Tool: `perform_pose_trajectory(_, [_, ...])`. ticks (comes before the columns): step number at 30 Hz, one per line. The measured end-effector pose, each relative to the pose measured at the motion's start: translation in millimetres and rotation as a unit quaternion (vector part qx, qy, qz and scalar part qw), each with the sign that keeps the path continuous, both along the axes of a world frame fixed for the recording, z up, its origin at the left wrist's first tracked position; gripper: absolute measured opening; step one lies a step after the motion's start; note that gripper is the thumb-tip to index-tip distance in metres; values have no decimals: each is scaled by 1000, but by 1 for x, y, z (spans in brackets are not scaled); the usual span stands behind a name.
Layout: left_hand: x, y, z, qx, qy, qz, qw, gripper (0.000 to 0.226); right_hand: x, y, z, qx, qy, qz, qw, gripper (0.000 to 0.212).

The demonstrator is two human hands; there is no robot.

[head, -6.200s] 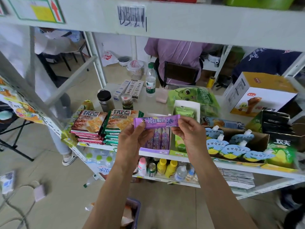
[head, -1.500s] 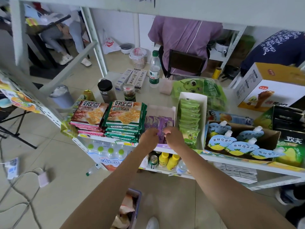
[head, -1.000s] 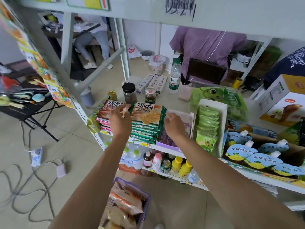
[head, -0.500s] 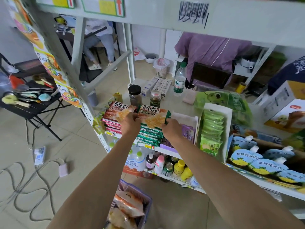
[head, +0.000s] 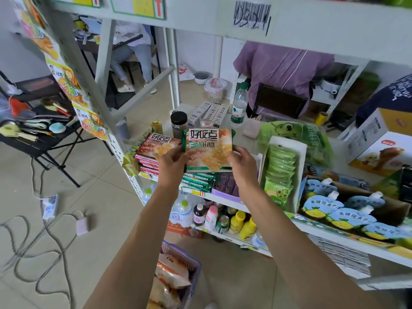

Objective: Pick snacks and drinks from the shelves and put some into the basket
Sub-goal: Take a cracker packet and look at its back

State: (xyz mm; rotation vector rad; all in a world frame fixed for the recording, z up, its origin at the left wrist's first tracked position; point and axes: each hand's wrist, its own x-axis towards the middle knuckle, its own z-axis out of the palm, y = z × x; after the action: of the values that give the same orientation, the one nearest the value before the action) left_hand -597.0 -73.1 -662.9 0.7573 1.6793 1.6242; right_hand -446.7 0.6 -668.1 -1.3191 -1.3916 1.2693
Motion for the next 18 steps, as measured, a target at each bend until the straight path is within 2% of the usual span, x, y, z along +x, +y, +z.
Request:
perform_pose_trajectory(6, [26,-26,8,17,-40,-9,999,24,32,-19,22,-4,66,-6,998,17])
perform_pose_trajectory(11, [50,-49,22,47,-62,-5,997,26,62,-38,33,9,102,32,994,13])
perform_pose_trajectory(14, [61,-59,29,60,-60,-13,996,26,76,-49,36,5,102,67,992,16])
perform_pose_trajectory(18, [72,-71,35,63,-70,-2,996,24,90,-57,40,-12,120,68,990,21])
